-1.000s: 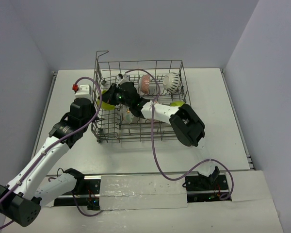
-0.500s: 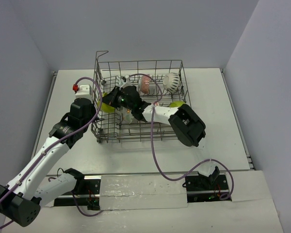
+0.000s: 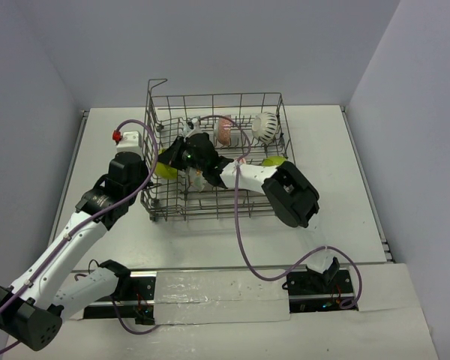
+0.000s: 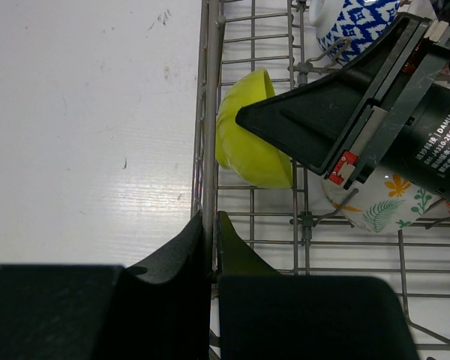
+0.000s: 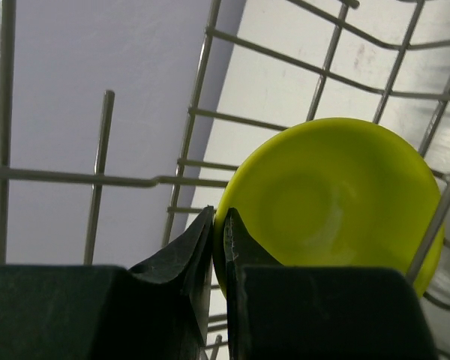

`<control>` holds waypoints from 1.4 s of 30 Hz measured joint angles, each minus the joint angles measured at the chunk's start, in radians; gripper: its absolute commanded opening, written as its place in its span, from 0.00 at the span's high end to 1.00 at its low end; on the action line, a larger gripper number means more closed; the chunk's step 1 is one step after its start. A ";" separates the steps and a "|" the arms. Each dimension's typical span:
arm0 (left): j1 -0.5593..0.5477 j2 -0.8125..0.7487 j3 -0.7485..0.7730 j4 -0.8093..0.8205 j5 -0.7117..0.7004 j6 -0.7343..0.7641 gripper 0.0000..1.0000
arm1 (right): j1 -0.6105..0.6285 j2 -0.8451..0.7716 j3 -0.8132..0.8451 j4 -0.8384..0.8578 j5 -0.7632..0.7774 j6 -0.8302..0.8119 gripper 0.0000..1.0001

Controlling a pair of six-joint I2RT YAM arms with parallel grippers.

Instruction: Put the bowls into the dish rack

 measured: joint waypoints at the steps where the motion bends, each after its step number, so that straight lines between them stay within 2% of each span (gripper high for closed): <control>1: 0.000 0.000 0.000 0.001 -0.001 0.000 1.00 | 0.000 -0.009 0.000 -0.021 0.003 -0.006 0.94; 2: 0.000 0.000 0.000 0.001 -0.001 0.000 1.00 | 0.000 -0.018 0.000 -0.046 0.007 -0.016 0.93; 3: -0.001 0.000 0.000 0.001 -0.002 0.000 1.00 | 0.002 -0.027 0.000 -0.068 0.012 -0.026 1.00; 5: -0.002 0.000 0.000 0.001 -0.003 0.000 1.00 | 0.003 -0.042 0.000 -0.104 0.026 -0.048 1.00; 8: -0.002 0.000 0.000 0.001 -0.003 0.000 1.00 | 0.004 -0.063 0.000 -0.151 0.048 -0.074 0.89; 14: -0.005 0.000 0.000 0.003 -0.003 -0.002 1.00 | 0.010 -0.106 0.000 -0.240 0.092 -0.112 0.82; 20: -0.005 -0.001 0.000 0.001 -0.004 -0.005 1.00 | 0.005 -0.153 -0.024 -0.293 0.122 -0.140 0.70; 24: -0.005 -0.001 0.000 0.001 -0.004 -0.005 1.00 | -0.011 -0.182 -0.050 -0.306 0.129 -0.152 0.68; 29: -0.005 -0.001 0.000 0.000 -0.004 -0.004 1.00 | -0.028 -0.199 -0.068 -0.311 0.140 -0.169 0.56; 34: -0.005 -0.001 0.000 0.000 -0.004 -0.004 1.00 | -0.054 -0.200 -0.080 -0.337 0.157 -0.189 0.51; 42: -0.005 -0.002 0.000 -0.001 -0.004 -0.004 1.00 | -0.064 -0.201 -0.097 -0.338 0.163 -0.212 0.50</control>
